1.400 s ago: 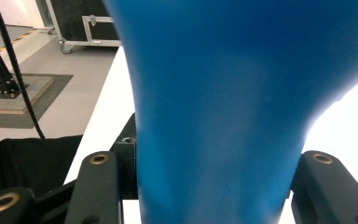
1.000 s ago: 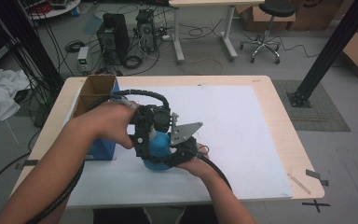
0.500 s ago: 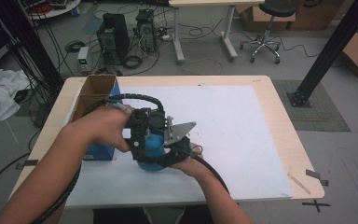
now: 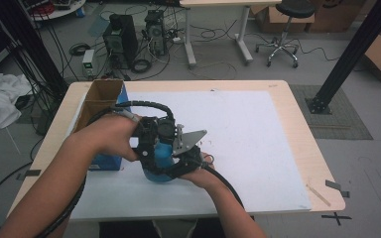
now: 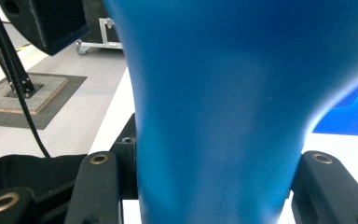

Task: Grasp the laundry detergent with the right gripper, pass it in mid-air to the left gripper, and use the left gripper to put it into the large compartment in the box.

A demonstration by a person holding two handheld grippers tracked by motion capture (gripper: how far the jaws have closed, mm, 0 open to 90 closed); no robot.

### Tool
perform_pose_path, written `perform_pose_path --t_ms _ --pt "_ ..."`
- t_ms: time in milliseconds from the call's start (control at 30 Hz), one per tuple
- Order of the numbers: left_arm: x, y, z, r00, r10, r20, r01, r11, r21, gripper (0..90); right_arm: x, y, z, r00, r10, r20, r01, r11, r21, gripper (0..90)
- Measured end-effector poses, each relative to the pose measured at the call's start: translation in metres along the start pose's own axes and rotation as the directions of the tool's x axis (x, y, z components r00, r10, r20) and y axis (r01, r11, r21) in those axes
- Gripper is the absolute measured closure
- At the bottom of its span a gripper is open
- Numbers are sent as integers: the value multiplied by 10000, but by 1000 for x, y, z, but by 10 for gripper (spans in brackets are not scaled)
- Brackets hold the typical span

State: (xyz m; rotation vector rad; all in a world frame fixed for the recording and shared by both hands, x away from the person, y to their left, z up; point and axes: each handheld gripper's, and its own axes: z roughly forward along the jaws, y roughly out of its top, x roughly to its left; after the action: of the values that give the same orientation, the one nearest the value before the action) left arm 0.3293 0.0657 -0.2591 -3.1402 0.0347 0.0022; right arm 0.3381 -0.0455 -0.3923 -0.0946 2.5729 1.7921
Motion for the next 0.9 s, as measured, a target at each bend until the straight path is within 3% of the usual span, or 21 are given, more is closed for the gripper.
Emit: perform_pose_path --t_ms 133,900 --pt "0 0 1 9999 -3 -170 4 10000 95 169 0 0 0 10000 6 8 -6 10000 1 459" --pt "-1 1 2 9999 5 -121 1 9990 453 322 2 0 1 10000 81 -1 -81 10000 24 460"
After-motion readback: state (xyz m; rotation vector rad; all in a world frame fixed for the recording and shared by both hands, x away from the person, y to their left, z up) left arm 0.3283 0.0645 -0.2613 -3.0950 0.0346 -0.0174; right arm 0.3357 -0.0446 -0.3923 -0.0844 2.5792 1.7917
